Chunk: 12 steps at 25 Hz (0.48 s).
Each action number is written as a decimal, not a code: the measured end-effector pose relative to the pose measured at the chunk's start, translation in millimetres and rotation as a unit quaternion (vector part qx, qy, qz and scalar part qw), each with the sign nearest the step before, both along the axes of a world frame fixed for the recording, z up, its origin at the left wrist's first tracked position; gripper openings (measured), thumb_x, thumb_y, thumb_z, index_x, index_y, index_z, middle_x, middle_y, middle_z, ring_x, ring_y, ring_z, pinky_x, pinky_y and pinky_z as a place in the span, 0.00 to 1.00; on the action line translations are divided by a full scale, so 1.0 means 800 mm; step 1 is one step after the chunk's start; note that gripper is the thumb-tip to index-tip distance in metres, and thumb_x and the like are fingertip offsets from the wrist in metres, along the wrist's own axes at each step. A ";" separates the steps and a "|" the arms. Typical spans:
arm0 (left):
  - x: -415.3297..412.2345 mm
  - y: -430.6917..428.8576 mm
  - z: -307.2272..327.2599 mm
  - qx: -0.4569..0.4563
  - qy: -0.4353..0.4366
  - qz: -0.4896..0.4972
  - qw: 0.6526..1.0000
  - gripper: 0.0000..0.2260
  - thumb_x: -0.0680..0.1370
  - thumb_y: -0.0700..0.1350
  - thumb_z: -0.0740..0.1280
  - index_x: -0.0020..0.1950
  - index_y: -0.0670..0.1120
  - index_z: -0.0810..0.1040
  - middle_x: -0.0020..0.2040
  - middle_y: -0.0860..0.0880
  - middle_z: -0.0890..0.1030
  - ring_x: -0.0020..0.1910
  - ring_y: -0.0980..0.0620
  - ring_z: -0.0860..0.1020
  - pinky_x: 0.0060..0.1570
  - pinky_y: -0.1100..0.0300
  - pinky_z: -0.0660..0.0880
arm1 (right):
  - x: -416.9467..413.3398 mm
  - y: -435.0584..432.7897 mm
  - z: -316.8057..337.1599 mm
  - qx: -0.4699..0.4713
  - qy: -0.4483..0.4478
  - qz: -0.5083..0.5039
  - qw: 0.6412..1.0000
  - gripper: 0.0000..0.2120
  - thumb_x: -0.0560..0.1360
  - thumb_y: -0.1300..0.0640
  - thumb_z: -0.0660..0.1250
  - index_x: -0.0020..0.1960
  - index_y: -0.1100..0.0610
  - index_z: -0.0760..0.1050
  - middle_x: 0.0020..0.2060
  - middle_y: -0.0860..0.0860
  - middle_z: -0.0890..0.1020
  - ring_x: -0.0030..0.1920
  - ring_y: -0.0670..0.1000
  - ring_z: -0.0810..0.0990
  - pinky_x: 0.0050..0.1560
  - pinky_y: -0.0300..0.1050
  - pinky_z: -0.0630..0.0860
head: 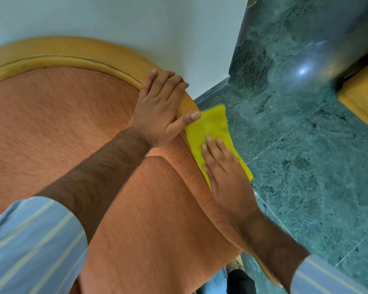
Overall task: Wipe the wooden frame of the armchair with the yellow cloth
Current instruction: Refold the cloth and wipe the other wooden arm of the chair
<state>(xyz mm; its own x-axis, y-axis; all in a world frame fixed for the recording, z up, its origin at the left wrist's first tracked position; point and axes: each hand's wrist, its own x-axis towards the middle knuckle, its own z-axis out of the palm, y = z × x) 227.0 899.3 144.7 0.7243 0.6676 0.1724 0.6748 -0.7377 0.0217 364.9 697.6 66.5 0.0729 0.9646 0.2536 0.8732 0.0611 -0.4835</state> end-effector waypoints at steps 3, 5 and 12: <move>0.001 -0.002 -0.001 -0.003 -0.013 -0.005 1.000 0.41 0.79 0.71 0.42 0.75 0.43 0.72 0.74 0.46 0.74 0.79 0.44 0.65 0.81 0.41 0.52 | 0.002 0.041 0.005 0.030 0.002 0.015 0.999 0.22 0.87 0.56 0.59 0.79 0.61 0.69 0.80 0.56 0.70 0.82 0.58 0.65 0.77 0.64 0.70; -0.001 0.000 0.001 -0.009 -0.010 -0.003 1.000 0.39 0.79 0.69 0.44 0.75 0.44 0.71 0.74 0.46 0.74 0.79 0.45 0.65 0.81 0.41 0.51 | 0.000 0.044 0.004 0.030 0.016 0.014 0.999 0.22 0.86 0.56 0.59 0.79 0.61 0.69 0.80 0.56 0.70 0.82 0.59 0.65 0.77 0.65 0.70; -0.001 -0.001 0.013 -0.032 0.036 -0.006 0.999 0.48 0.76 0.72 0.32 0.78 0.43 0.67 0.76 0.45 0.70 0.81 0.45 0.60 0.82 0.41 0.47 | 0.005 -0.065 -0.012 -0.056 -0.050 0.005 0.997 0.29 0.87 0.44 0.55 0.83 0.57 0.61 0.84 0.52 0.60 0.85 0.53 0.56 0.80 0.61 0.65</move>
<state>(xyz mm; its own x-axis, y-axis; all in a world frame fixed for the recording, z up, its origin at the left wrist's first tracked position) 226.2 898.3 155.3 0.7415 0.6665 0.0767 0.6671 -0.7447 0.0214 369.1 645.8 56.5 0.0436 0.9879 0.1487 0.9167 0.0196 -0.3991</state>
